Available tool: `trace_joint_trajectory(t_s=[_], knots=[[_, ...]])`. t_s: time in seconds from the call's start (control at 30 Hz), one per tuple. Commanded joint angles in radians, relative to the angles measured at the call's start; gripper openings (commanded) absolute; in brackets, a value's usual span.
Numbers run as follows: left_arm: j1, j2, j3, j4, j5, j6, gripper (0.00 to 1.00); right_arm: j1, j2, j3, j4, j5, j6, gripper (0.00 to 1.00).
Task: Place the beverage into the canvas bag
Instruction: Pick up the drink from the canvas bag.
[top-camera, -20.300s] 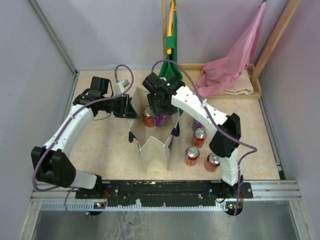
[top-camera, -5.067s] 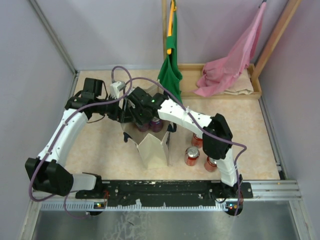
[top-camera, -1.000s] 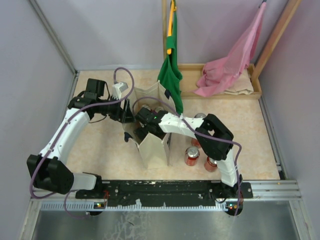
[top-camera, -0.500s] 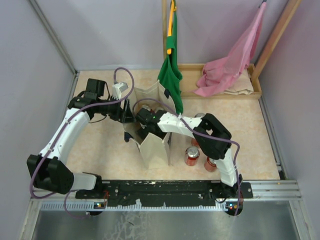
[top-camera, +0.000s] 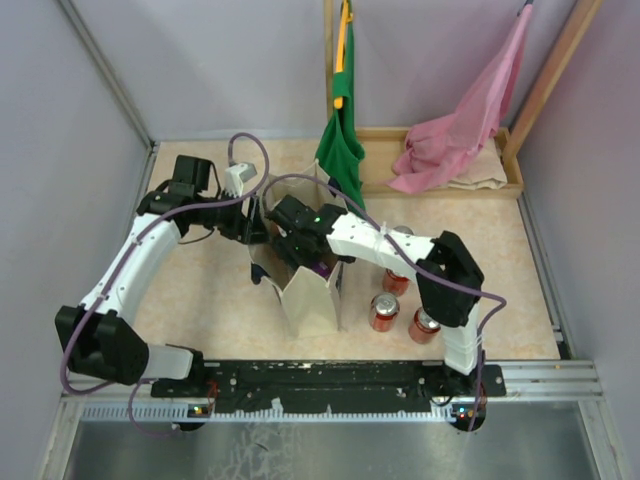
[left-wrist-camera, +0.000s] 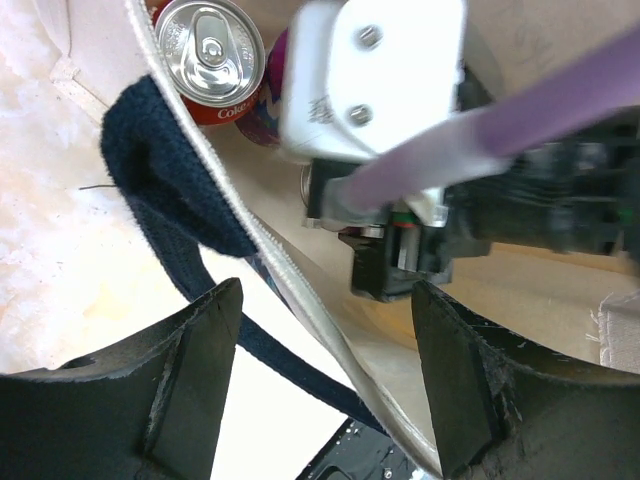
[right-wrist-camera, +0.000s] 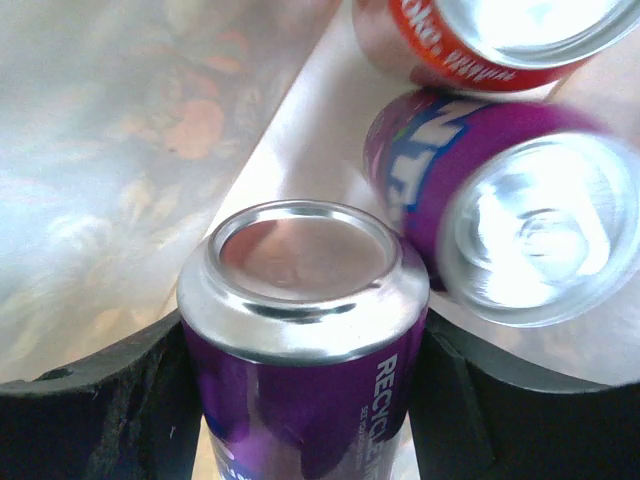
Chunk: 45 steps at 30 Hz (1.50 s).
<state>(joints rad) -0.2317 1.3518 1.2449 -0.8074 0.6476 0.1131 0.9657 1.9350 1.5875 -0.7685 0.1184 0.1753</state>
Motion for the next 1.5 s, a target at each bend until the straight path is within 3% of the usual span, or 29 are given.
trace_joint_trajectory(t_s=[0.0, 0.47, 0.87, 1.2, 1.47], knots=[[0.003, 0.007, 0.033, 0.010, 0.018, 0.017, 0.75, -0.002, -0.117, 0.105, 0.024, 0.045, -0.017, 0.00], [0.003, 0.004, 0.044, 0.025, 0.016, -0.002, 0.74, -0.003, -0.185, 0.149, 0.029, 0.068, 0.000, 0.00], [0.029, -0.105, 0.056, 0.231, -0.033, -0.154, 0.76, -0.004, -0.216, 0.103, 0.049, 0.066, 0.015, 0.00], [0.159, -0.184, 0.016, 0.345, -0.005, -0.301, 0.76, -0.005, -0.272, 0.087, 0.128, 0.069, 0.029, 0.00], [0.223, -0.163, 0.029, 0.342, 0.034, -0.323, 0.75, -0.014, -0.383, 0.109, 0.225, 0.096, 0.046, 0.00]])
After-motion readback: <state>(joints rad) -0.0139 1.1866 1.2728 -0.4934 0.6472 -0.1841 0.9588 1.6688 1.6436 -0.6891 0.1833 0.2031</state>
